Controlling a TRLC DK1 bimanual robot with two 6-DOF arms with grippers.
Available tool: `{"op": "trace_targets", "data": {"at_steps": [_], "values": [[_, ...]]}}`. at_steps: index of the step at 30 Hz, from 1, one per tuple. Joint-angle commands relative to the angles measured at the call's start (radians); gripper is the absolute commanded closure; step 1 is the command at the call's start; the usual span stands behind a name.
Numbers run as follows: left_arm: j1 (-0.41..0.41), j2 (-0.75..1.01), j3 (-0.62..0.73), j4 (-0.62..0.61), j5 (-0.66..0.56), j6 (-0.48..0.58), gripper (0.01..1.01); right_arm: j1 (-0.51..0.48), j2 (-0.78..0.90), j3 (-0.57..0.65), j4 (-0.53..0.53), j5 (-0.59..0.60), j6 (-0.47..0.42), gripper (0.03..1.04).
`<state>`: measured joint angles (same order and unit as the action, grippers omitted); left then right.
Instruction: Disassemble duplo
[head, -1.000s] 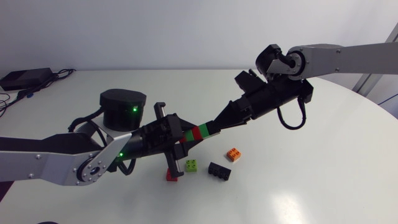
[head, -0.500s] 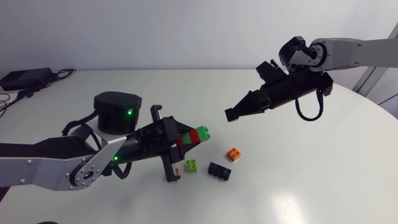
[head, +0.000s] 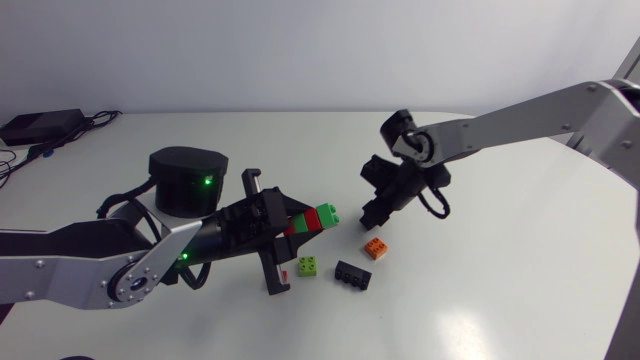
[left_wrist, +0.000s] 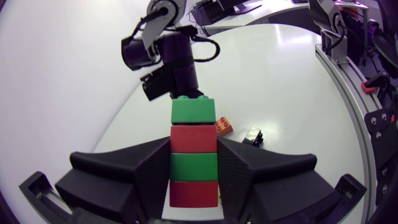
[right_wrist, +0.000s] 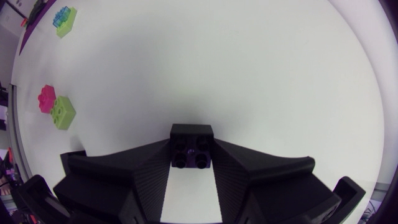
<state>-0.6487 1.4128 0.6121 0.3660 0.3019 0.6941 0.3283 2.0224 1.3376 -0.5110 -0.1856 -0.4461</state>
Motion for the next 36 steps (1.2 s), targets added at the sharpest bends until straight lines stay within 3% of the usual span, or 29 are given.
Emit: {"op": "trace_targets", "data": {"at_steps": [1,3,4,7,8,13,15,19,23,36], "values": [[-0.006,-0.021,-0.015,-0.004,-0.004,-0.004,0.718,0.015,0.062,0.020,0.006,0.035,-0.020,0.78],[-0.005,-0.023,-0.014,-0.006,-0.006,-0.004,0.718,0.020,0.073,0.029,0.005,0.035,-0.020,0.77],[-0.005,-0.023,-0.014,-0.006,-0.006,-0.004,0.718,0.020,0.073,0.031,0.003,0.035,-0.020,0.70],[-0.005,-0.023,-0.009,-0.004,-0.006,-0.004,0.718,0.005,0.039,0.031,-0.027,-0.028,-0.013,0.12],[-0.005,-0.023,-0.008,-0.004,-0.006,-0.004,0.718,-0.005,0.018,0.028,-0.040,-0.058,-0.013,0.06],[-0.003,-0.017,-0.003,-0.002,-0.004,-0.002,0.718,-0.097,-0.145,-0.031,-0.070,-0.241,0.017,0.06],[-0.003,-0.012,-0.003,0.002,-0.004,-0.001,0.718,-0.156,-0.205,-0.048,-0.103,-0.379,0.029,0.06],[-0.005,0.000,0.008,0.010,-0.004,-0.001,0.718,-0.267,-0.215,-0.014,-0.273,-0.709,-0.008,0.07],[-0.016,0.021,0.020,0.016,-0.004,-0.004,0.716,-0.267,-0.188,0.006,-0.437,-0.858,-0.082,0.08],[-0.052,0.052,0.069,0.027,-0.027,-0.010,0.716,-0.086,-0.220,-0.009,-0.411,-0.893,0.003,0.13]]}}
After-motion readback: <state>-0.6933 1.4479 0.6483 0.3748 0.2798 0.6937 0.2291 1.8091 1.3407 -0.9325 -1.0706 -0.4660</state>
